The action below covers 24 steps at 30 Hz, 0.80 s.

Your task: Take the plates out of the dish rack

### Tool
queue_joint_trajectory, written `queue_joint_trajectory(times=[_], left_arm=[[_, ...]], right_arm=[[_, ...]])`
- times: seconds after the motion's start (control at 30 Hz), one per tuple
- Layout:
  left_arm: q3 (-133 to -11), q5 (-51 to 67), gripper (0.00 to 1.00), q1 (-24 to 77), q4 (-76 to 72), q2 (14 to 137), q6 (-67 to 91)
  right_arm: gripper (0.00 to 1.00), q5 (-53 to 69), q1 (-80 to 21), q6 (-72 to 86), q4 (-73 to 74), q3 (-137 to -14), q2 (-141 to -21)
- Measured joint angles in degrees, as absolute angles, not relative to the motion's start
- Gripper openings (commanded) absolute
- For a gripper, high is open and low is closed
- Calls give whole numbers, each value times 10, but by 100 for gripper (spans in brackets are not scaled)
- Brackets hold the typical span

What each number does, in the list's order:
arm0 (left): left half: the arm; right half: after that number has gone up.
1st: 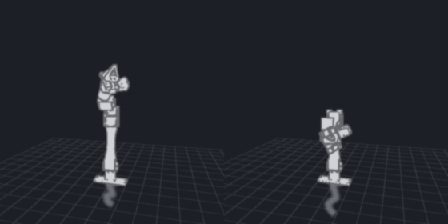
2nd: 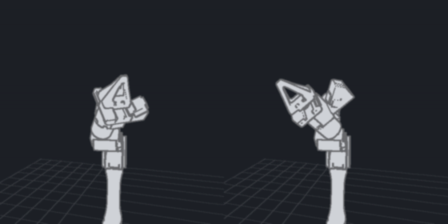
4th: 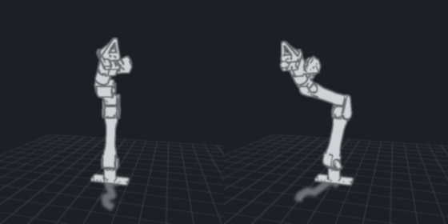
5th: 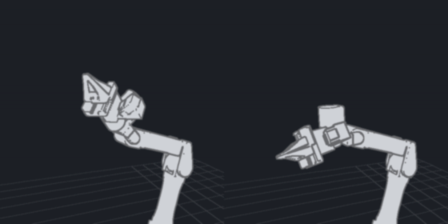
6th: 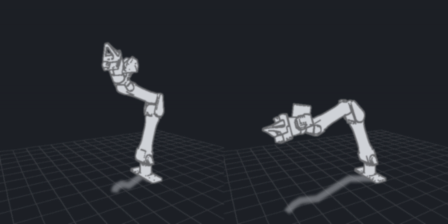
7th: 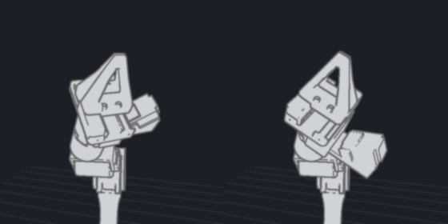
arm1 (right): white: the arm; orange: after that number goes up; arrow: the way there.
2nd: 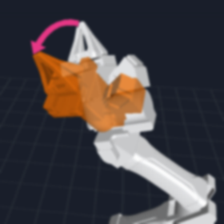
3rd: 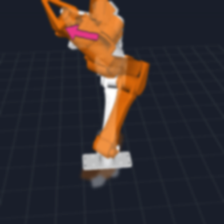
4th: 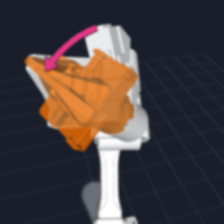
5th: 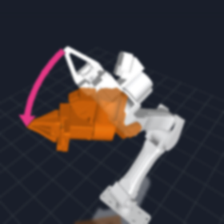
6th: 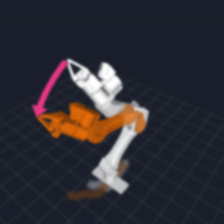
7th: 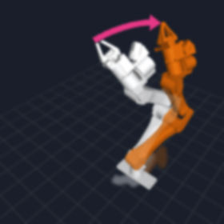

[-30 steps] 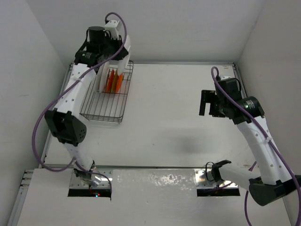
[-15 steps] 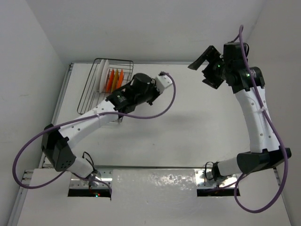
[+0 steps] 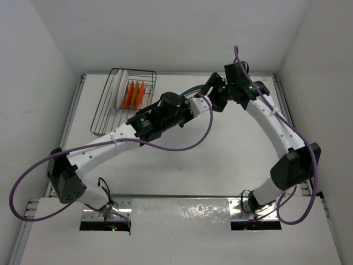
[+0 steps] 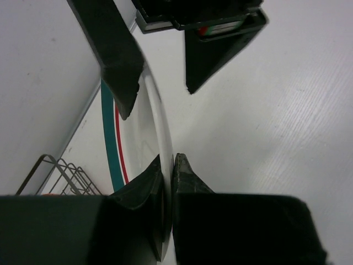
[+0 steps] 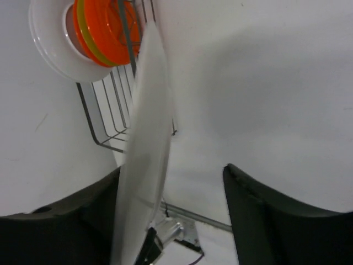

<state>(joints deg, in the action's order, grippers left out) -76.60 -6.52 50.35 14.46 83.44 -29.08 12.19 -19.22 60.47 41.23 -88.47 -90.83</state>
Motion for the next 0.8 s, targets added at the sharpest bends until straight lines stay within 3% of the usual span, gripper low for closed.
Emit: queue_joint_trajectory(times=[0.03,0.07,0.1,0.13,0.17,0.2,0.23,0.37,0.5,0.6,0.73,0.77,0.8], left_arm=[[-766,-62,0,506,145,835,-291],[-766,-60,5,507,145,835,-290],[-766,-53,14,510,149,837,-289],[-766,-63,41,514,149,839,-304],[-766,-66,55,517,151,840,-303],[-766,-72,90,518,143,842,-294],[-766,-86,100,518,130,842,-286],[-772,-163,100,515,107,851,-215],[-830,-236,100,497,156,874,-105],[-873,-254,100,468,212,875,-17],[-901,-244,100,429,285,874,63],[-903,-234,100,413,304,874,80],[-903,-225,100,398,321,875,94]], right_arm=[[27,123,-192,604,402,-881,-908],[10,123,-192,604,389,-878,-908],[0,126,-192,607,373,-876,-908],[0,115,-192,617,371,-869,-907],[0,120,-190,625,361,-861,-906],[0,118,-187,619,351,-850,-905],[0,117,-183,616,340,-834,-903],[0,115,-126,622,256,-734,-888],[0,63,-3,612,147,-595,-872],[0,16,75,605,64,-512,-890],[0,-13,98,604,-20,-460,-923],[1,-16,101,604,-42,-461,-932],[10,-25,102,601,-57,-462,-940]])
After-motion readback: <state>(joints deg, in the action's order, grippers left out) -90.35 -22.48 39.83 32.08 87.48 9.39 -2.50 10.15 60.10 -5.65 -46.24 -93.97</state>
